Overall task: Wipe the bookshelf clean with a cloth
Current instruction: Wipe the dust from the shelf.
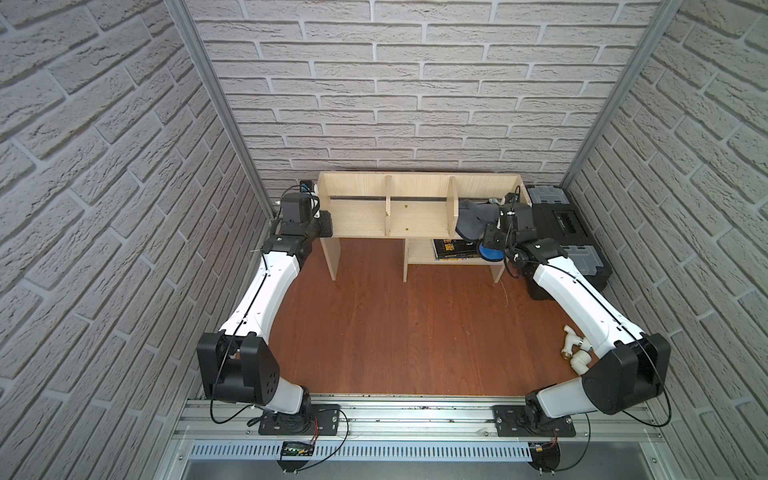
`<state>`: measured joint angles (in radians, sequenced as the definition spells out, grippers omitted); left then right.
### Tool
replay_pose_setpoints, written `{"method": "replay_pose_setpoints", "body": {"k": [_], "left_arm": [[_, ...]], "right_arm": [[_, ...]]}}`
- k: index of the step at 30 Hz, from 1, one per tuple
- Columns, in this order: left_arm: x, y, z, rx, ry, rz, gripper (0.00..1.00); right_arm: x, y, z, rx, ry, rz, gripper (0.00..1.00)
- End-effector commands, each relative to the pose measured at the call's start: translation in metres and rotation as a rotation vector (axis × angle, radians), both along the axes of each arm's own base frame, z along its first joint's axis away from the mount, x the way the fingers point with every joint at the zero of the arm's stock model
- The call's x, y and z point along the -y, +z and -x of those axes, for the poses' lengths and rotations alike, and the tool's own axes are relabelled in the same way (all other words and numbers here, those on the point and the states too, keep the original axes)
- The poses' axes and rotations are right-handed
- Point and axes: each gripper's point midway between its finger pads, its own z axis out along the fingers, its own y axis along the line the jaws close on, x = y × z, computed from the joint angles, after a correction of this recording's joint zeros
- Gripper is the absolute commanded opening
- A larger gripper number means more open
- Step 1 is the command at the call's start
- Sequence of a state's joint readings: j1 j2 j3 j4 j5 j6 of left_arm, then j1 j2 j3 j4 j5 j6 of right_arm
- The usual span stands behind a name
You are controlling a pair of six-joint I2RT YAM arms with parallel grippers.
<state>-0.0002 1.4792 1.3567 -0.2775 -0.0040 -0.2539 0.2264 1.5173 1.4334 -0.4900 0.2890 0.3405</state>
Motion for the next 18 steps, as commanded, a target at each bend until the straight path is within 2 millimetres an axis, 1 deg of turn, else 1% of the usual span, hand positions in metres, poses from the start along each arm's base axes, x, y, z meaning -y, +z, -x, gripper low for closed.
{"method": "replay_pose_setpoints", "body": {"k": [1, 3, 5, 6, 9, 11, 12, 14, 16, 18], "left_arm": [[0.002, -0.023, 0.006, -0.072, 0.031, 0.127, 0.00], [0.002, -0.024, 0.006, -0.074, 0.030, 0.129, 0.00], [0.002, -0.026, 0.006, -0.075, 0.029, 0.126, 0.00], [0.002, -0.026, 0.005, -0.078, 0.028, 0.127, 0.00], [0.003, -0.027, 0.005, -0.080, 0.025, 0.131, 0.00], [0.003, -0.027, 0.005, -0.080, 0.025, 0.131, 0.00], [0.003, -0.026, 0.005, -0.079, 0.026, 0.130, 0.00], [0.003, -0.025, 0.006, -0.076, 0.027, 0.130, 0.00], [0.002, -0.024, 0.006, -0.075, 0.027, 0.130, 0.00], [0.002, -0.024, 0.007, -0.075, 0.028, 0.128, 0.00]], "right_arm": [[-0.028, 0.001, -0.030, -0.034, 0.087, -0.119, 0.03], [-0.024, 0.023, -0.048, -0.011, 0.069, -0.093, 0.03], [-0.020, 0.053, -0.058, 0.047, 0.054, -0.072, 0.03], [-0.017, 0.068, -0.060, 0.086, 0.041, -0.057, 0.03], [0.002, 0.114, -0.053, 0.210, -0.023, 0.012, 0.03], [0.021, 0.130, -0.044, 0.248, -0.094, 0.093, 0.03], [0.030, 0.134, -0.038, 0.253, -0.123, 0.136, 0.03], [0.047, 0.131, -0.026, 0.238, -0.186, 0.213, 0.03], [0.060, 0.120, -0.015, 0.212, -0.235, 0.256, 0.03], [0.067, 0.105, -0.002, 0.186, -0.261, 0.269, 0.03]]}}
